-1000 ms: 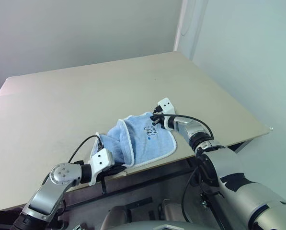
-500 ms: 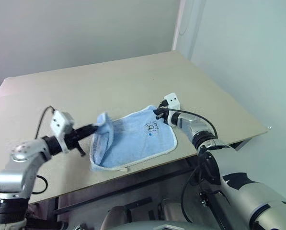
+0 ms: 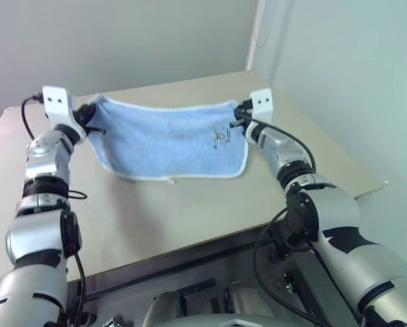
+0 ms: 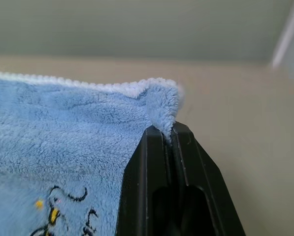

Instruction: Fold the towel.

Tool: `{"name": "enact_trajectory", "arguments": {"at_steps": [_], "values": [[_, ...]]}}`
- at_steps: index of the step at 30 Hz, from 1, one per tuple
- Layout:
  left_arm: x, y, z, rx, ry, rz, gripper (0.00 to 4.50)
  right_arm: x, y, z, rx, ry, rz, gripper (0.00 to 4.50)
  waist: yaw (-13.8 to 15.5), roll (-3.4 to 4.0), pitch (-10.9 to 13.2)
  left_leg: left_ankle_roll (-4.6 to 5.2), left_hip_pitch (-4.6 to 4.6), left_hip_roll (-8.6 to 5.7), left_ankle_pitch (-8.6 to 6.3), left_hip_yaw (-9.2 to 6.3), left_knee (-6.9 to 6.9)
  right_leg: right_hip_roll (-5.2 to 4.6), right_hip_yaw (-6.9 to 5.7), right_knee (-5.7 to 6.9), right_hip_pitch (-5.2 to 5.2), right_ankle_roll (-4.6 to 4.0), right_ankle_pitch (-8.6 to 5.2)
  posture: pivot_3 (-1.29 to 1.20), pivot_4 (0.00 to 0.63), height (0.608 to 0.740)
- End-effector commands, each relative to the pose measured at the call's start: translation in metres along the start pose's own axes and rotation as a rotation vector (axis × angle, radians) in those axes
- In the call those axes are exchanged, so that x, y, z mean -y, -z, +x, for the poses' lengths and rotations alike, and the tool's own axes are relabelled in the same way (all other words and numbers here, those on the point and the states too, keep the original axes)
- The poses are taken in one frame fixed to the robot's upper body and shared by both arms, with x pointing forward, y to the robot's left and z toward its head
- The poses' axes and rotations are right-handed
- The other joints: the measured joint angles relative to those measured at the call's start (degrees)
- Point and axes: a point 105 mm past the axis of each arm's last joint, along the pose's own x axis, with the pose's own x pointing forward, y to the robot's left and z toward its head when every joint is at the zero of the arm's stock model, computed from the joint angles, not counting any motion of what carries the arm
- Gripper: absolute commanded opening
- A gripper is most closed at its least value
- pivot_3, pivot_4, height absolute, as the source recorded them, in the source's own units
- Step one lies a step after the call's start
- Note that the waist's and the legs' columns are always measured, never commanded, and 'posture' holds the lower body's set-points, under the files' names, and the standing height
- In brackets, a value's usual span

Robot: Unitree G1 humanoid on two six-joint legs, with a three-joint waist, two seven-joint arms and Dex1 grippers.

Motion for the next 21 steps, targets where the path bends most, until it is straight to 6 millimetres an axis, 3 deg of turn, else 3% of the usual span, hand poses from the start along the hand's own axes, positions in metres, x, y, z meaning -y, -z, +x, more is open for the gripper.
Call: {"name": "enact_trajectory", "arguments": {"at_steps": [1,5,10,14,21], "values": [[-0.012,-0.01,-0.007,0.045,0.002,0.111,0.03,0.011,-0.047,-0.002,0.203,0.007,-0.001,0.0,0.0,-0.01,0.0,0.0,0.02,0.0,0.0,0.01,-0.06,-0.01,0.02,-0.01,0.0,0.0,0.0,0.0,0.0,0.74],[-0.008,0.013,-0.026,0.024,0.139,0.149,0.03,0.005,-0.035,-0.011,0.251,-0.085,0.017,0.0,-0.3,-0.01,0.0,0.01,0.06,0.02,-0.01,0.06,-0.13,0.01,0.04,-0.01,0.0,0.0,0.0,0.0,0.0,0.74],[-0.013,0.058,-0.076,-0.016,0.252,0.147,0.03,-0.004,0.008,-0.036,0.261,-0.234,0.093,0.0,-0.3,-0.02,0.0,0.01,0.08,0.09,-0.01,0.02,-0.01,-0.01,0.03,0.04,0.08,0.01,0.02,0.0,0.0,0.74],[-0.018,0.086,-0.122,-0.04,0.263,0.15,0.03,-0.013,0.043,-0.072,0.264,-0.421,0.189,0.0,-0.2,-0.02,0.0,0.01,0.05,0.18,-0.01,-0.07,0.0,-0.1,0.03,0.06,0.03,0.01,0.02,0.0,0.0,0.74],[-0.023,0.097,-0.172,-0.106,0.272,0.127,0.03,-0.023,0.075,-0.152,0.15,-0.682,0.28,0.0,1.2,0.0,-0.1,-0.01,0.09,0.1,-0.02,-0.19,0.17,-0.4,-0.08,0.08,0.18,-0.01,-0.01,0.0,0.0,0.74]]}}
